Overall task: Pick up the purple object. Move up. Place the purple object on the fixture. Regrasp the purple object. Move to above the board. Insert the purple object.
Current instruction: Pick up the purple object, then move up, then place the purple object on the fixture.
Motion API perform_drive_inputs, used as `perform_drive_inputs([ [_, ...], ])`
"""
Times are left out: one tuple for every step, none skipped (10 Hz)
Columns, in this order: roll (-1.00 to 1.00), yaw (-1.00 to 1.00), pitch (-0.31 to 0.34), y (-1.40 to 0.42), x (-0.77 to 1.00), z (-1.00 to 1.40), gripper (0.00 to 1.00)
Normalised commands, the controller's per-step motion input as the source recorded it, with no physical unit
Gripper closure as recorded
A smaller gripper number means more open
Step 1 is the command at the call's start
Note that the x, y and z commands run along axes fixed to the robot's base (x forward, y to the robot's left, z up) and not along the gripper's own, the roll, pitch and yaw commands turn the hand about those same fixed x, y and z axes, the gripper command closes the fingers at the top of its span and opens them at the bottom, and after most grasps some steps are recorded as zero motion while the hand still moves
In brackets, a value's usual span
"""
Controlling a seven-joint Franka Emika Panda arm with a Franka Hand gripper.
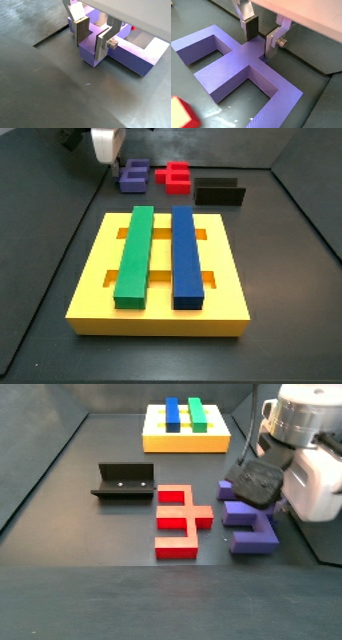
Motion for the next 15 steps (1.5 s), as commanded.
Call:
perform_drive_inputs([
  [0.0,0.0,0.0,0.0,0.0,0.0,1.0],
  [0.0,0.0,0.0,0.0,0.0,0.0,1.0],
  [0.0,0.0,0.0,0.0,0.0,0.0,1.0],
  [0.0,0.0,0.0,0.0,0.0,0.0,1.0],
  [0.0,0.0,0.0,0.0,0.0,0.0,1.0],
  [0.0,0.0,0.0,0.0,0.0,0.0,1.0],
  [0.0,0.0,0.0,0.0,0.0,0.0,1.0],
  [0.0,0.0,0.0,0.0,0.0,0.0,1.0],
  [0.0,0.0,0.0,0.0,0.0,0.83,1.0],
  [0.0,-0.03,0.037,0.04,-0.07,0.79,1.0],
  [0.04,-0.03,0.101,0.04,-0.1,0.57,1.0],
  [0.08,-0.03,0.106,0.02,-0.07,0.42,1.0],
  [-0.02,0.0,0.0,0.0,0.0,0.0,1.0],
  [0.0,-0.06,0.054,-0.03,0.15,0.0,1.0],
  [-0.08,-0.08,0.034,0.0,0.15,-0.15,1.0],
])
